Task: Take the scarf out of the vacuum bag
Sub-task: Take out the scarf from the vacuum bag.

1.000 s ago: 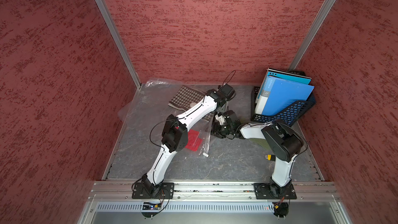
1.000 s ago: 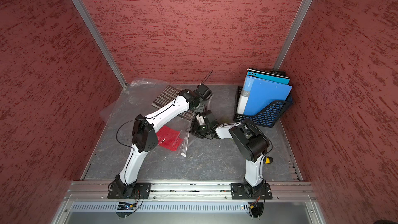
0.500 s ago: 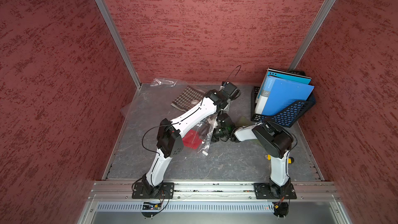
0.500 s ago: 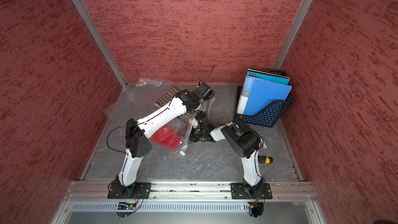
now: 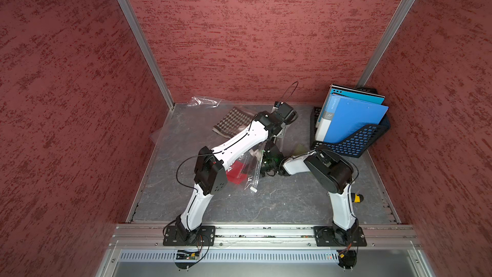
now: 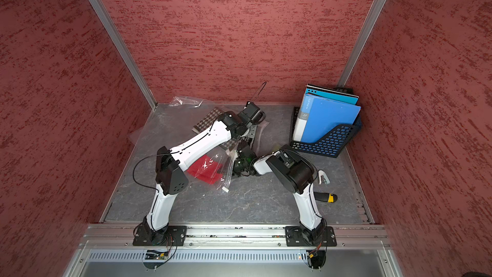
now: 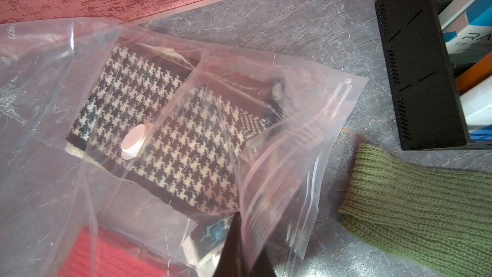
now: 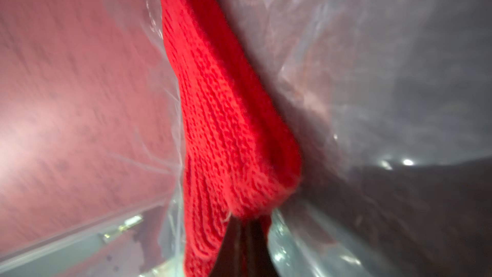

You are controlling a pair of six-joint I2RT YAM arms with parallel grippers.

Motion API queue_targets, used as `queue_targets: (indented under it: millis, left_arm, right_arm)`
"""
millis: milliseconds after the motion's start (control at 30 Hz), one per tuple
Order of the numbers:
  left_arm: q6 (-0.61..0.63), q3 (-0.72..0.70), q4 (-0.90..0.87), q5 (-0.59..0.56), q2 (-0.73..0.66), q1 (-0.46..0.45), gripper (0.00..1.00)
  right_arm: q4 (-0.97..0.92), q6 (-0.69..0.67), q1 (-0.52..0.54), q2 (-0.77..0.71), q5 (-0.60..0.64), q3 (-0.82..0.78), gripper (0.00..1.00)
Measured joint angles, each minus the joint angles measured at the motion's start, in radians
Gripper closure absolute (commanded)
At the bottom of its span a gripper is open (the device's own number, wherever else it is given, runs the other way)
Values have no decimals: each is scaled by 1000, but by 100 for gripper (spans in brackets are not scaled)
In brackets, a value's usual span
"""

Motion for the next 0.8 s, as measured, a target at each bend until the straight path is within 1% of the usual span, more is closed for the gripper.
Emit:
queue_targets:
  millis: [100,267,400,600,667,800]
  left_arm:
    - [-1,-19,8,0,0,2,100]
    - [-2,-49,18,0,2,5,100]
    - [-6,-71,37,-1,2,5,100]
    - [-10,-120,80,-2,1,19,100]
    - [-10,-137,80,-2,1,23,100]
    - [-10,-154,80,0,2,21,100]
  right_arm:
    - [-18,-8,-8,-31,29,-39,100]
    - [-86,-41,-51,-149,115,-108,100]
    - [-161,-79,-70,-242,194,-127,100]
    - [-369,-167,-85,-337,322,-130,100]
    - [-466,-209,-88,-359,372,-114,100]
    - [-589,-277,-99,-381,453,-74,100]
